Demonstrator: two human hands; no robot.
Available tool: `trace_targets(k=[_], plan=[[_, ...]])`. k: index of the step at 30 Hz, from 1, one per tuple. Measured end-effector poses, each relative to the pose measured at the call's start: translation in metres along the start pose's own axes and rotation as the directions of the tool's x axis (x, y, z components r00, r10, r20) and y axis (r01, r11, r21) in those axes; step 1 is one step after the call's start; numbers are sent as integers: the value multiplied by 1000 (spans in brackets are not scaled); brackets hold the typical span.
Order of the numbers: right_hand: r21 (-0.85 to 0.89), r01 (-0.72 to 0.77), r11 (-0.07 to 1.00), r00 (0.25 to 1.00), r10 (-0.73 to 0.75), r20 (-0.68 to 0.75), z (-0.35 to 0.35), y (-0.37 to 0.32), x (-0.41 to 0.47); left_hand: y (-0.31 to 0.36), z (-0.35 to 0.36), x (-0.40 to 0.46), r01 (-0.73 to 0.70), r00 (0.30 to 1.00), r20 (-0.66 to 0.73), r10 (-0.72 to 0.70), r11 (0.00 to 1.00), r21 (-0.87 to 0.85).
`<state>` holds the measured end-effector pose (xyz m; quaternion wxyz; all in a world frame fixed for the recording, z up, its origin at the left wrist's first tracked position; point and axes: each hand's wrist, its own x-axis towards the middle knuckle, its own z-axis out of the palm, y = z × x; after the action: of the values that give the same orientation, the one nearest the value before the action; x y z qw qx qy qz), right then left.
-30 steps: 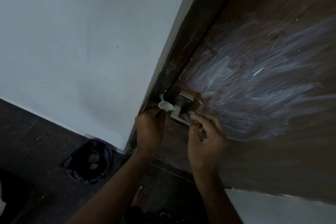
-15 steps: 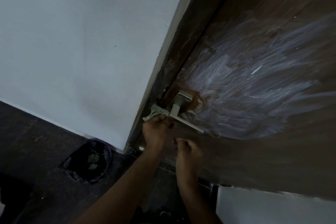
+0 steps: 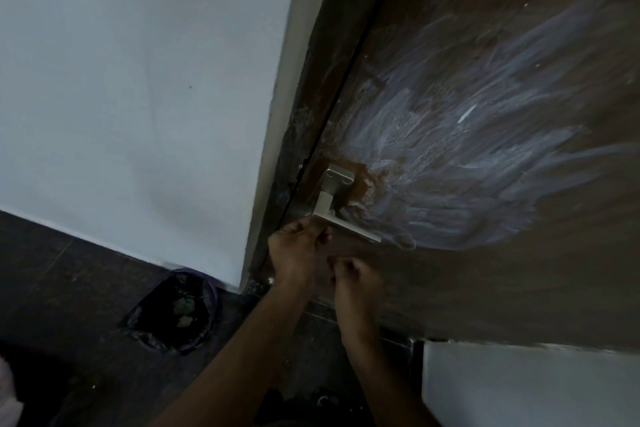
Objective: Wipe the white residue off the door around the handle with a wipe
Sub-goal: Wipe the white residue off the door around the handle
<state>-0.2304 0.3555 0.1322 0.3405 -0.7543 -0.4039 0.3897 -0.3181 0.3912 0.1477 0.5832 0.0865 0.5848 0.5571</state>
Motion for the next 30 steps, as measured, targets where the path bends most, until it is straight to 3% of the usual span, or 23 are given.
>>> trace_targets(k=[2,4,7,10,12,15,19,24,28,30], plan=[[-97,51,994,997,-45,60,-2,-3,-2,-2,-8,6,-15,1000,21,14,999,50],[-112,72,991,994,-62,92,-4,-5,-2,-3,-16,11,-18,989,149,3,994,103],[126,-46,991,987,25,161,-3,-10,6,-4,-29,18,-1,944,326,-59,983,183],[447,-291,846,903,87,422,-4,-12,17,-2,-36,22,37,906,407,-119,979,203],[507,-369,778,841,48,538,-8,-9,25,-2,-40,23,56,885,441,-150,974,218],[539,-362,761,801,-41,597,-13,-3,34,0,-43,24,13,885,439,-154,951,308],[559,-328,762,852,-17,523,-17,-2,38,-1,-39,27,-65,929,354,-111,891,449],[588,-457,668,872,207,443,-39,-11,44,-10,-35,24,-153,947,322,8,892,426],[396,-435,809,899,369,234,-66,-37,38,-8,-41,23,-107,973,229,12,908,404],[238,-296,925,955,284,86,-70,-55,29,-2,-41,21,-105,979,203,27,917,386]])
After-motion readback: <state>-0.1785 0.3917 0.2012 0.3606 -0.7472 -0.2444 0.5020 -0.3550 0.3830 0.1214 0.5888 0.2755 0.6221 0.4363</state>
